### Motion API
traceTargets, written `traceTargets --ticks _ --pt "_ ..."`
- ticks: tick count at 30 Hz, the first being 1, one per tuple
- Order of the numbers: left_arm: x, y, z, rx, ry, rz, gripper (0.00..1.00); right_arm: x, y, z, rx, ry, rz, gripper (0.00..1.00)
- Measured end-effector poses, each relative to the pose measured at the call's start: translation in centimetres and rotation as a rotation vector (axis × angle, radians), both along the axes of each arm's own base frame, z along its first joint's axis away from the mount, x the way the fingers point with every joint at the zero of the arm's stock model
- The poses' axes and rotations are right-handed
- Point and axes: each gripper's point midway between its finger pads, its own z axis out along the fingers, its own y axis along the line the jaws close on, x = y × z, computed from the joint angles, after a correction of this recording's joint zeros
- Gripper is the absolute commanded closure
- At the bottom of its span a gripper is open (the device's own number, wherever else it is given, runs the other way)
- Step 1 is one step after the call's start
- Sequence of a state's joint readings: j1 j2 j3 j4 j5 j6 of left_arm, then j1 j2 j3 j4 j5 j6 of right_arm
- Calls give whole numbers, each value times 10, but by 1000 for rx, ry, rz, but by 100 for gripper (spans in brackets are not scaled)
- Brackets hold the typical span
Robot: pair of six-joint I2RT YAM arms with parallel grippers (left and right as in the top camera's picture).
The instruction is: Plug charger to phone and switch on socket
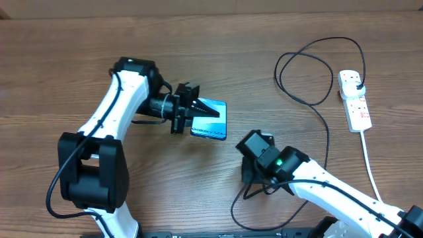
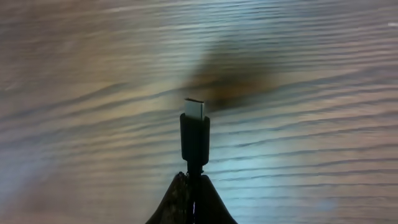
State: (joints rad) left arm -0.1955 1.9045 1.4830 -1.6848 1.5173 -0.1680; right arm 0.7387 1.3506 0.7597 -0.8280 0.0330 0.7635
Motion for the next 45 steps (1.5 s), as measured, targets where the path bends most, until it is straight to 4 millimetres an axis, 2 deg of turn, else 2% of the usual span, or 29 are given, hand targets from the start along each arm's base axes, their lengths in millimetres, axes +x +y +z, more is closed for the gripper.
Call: traceTargets --ticks 6,14,29,35,40,45 --pt "-13 -16 2 0 40 -52 96 7 -28 -11 -22 25 -119 96" --pt "-33 -36 3 19 115 -127 96 11 -38 -19 -18 21 -168 96" --pt "-36 -39 3 52 222 -132 96 15 -36 -19 -6 7 -169 95" --pt "-36 -39 2 54 226 -132 96 15 -36 -19 -8 8 -169 91" --pt "-38 -38 -1 79 226 -142 96 15 -36 -19 -7 8 -170 96" --pt "-44 -34 -13 147 211 -172 96 15 -36 -19 -7 8 -170 96"
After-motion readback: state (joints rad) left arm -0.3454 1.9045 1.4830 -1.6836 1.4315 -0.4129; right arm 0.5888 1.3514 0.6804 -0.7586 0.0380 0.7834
